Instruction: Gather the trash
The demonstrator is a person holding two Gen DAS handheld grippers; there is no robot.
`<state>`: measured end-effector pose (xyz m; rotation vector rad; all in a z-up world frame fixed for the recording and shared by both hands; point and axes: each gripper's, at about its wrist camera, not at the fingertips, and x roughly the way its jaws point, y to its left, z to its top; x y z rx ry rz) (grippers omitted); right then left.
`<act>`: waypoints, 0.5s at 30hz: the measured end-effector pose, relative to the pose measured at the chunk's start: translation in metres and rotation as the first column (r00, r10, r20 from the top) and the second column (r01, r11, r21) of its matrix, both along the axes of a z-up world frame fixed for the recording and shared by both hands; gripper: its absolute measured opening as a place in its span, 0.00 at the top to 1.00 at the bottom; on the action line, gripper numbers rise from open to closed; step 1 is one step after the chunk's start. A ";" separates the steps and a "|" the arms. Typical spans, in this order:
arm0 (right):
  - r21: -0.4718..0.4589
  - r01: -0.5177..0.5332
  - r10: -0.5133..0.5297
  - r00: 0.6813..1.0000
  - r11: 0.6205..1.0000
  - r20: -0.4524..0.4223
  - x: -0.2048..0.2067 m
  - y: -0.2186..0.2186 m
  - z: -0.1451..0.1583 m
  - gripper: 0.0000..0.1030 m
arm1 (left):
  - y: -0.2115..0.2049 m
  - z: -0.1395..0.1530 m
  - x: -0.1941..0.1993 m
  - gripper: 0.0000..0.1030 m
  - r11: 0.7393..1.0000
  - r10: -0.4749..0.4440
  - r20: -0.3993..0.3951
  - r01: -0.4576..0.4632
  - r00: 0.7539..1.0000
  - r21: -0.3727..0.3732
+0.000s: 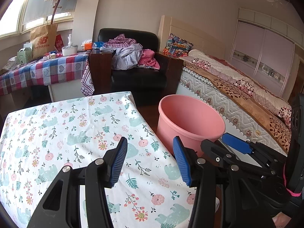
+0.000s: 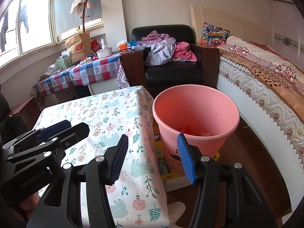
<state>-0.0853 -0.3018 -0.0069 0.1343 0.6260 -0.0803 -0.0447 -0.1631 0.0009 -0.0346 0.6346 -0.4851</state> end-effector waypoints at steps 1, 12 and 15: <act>0.000 -0.001 0.001 1.000 1.000 0.000 0.000 0.000 0.000 0.47 | 0.001 0.000 0.001 0.52 1.000 0.003 0.002 -0.003 1.000 -0.001; -0.006 -0.009 0.009 1.000 1.000 -0.005 -0.001 0.005 -0.003 0.47 | 0.007 -0.003 0.005 0.52 1.000 0.022 -0.022 -0.022 1.000 -0.003; 0.000 -0.011 0.011 1.000 1.000 -0.006 0.000 0.002 -0.003 0.47 | 0.009 -0.003 0.006 0.52 1.000 0.024 -0.022 -0.024 0.999 -0.003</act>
